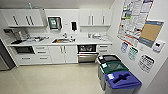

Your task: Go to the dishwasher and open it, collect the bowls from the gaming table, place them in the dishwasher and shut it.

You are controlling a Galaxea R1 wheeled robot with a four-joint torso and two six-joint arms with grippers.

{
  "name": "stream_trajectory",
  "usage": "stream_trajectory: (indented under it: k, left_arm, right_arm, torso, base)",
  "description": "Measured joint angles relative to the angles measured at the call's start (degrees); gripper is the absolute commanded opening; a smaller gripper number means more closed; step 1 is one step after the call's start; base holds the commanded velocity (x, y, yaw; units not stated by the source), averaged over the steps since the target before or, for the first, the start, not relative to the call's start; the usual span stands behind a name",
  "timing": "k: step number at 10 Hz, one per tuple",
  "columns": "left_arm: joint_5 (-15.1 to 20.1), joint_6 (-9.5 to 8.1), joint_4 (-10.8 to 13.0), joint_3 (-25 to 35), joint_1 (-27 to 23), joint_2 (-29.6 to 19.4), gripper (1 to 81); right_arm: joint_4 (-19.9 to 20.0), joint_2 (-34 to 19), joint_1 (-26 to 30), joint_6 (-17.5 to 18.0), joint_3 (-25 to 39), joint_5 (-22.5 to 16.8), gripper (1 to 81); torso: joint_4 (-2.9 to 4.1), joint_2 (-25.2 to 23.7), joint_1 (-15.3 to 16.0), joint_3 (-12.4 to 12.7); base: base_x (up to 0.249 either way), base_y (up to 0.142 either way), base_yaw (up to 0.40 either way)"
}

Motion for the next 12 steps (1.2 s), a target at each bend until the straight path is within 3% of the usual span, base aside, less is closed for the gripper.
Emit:
stream_trajectory:
  k: [3, 10, 12]
  left_arm:
    - [0.0, 0.0, 0.0, 0.0, -0.1, 0.0, 1.0]
    - [-0.4, 0.0, 0.0, 0.0, -0.1, -0.4, 1.0]
    - [-0.4, 0.0, 0.0, 0.0, 0.0, -0.3, 1.0]
  right_arm:
    - [0.0, 0.0, 0.0, 0.0, 0.0, 0.0, 1.0]
    - [0.0, 0.0, 0.1, 0.0, 0.0, 0.1, 1.0]
    - [0.0, 0.0, 0.0, 0.0, 0.0, 0.0, 1.0]
  torso:
    - [0.0, 0.0, 0.0, 0.0]
    - [0.0, 0.0, 0.0, 0.0]
    - [0.0, 0.0, 0.0, 0.0]
  base:
    - [0.142, 0.0, 0.0]
    - [0.142, 0.074, 0.0]
    - [0.15, 0.0, 0.0]
